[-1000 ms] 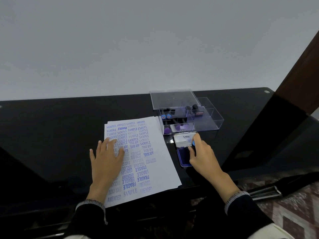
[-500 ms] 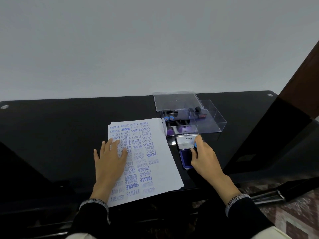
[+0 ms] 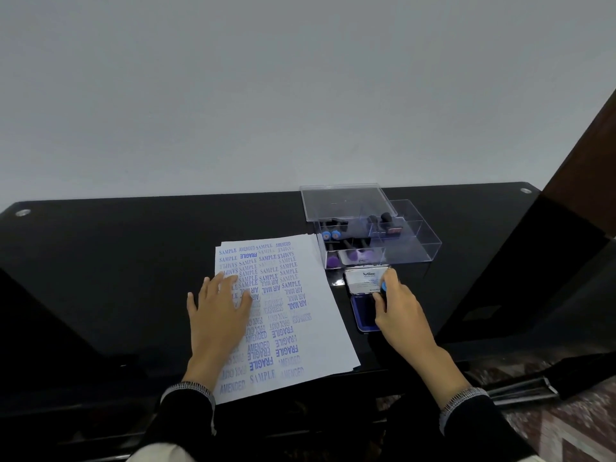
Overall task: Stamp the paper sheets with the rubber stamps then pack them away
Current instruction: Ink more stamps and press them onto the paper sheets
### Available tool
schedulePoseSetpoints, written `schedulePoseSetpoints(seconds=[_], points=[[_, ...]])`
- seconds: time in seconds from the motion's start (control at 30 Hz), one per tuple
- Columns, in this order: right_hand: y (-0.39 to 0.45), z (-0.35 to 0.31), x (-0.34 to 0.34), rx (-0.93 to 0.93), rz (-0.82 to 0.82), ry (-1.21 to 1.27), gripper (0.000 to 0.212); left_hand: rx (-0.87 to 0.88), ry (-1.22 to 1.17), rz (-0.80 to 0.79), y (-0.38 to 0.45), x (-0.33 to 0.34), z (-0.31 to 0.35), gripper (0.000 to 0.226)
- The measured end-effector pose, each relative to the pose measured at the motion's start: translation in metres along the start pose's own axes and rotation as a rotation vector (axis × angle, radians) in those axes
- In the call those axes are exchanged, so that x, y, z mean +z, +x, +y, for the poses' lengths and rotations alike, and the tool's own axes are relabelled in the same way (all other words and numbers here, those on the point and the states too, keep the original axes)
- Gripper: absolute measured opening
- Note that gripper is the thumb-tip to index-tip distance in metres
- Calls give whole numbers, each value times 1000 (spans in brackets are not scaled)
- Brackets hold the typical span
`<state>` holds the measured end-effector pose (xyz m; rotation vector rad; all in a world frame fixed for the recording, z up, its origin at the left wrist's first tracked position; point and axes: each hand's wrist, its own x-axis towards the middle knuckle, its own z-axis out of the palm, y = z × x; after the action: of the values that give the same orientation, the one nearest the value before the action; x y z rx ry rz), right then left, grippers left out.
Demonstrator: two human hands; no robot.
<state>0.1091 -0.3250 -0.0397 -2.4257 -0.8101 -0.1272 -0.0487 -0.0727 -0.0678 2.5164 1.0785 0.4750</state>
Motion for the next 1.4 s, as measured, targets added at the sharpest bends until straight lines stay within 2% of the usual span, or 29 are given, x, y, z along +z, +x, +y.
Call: schedulePoseSetpoints(seconds=[0.1,0.2,0.3,0.4,0.67,1.4], points=[[3,-6,-2,30,-5,16,23,-1,-6,14,0,-1,0,50],[1,-29,-1,52,32,196,17,-1,-8,17,-1,-2,1,50],[-8,-59,8,37,-90,390,13,-5,-11,14,-1,-3,1,51],[-17,-77,17,-32,-212,430,13,-11,-33,12,-1,-3,1,50],[-26,-93,21,-296,-304,47,14,-11,-28,21,0,-2,0,50],[-22,-104,27,-294,-365,-46,9,-7,-24,43,1,3,-2,49]])
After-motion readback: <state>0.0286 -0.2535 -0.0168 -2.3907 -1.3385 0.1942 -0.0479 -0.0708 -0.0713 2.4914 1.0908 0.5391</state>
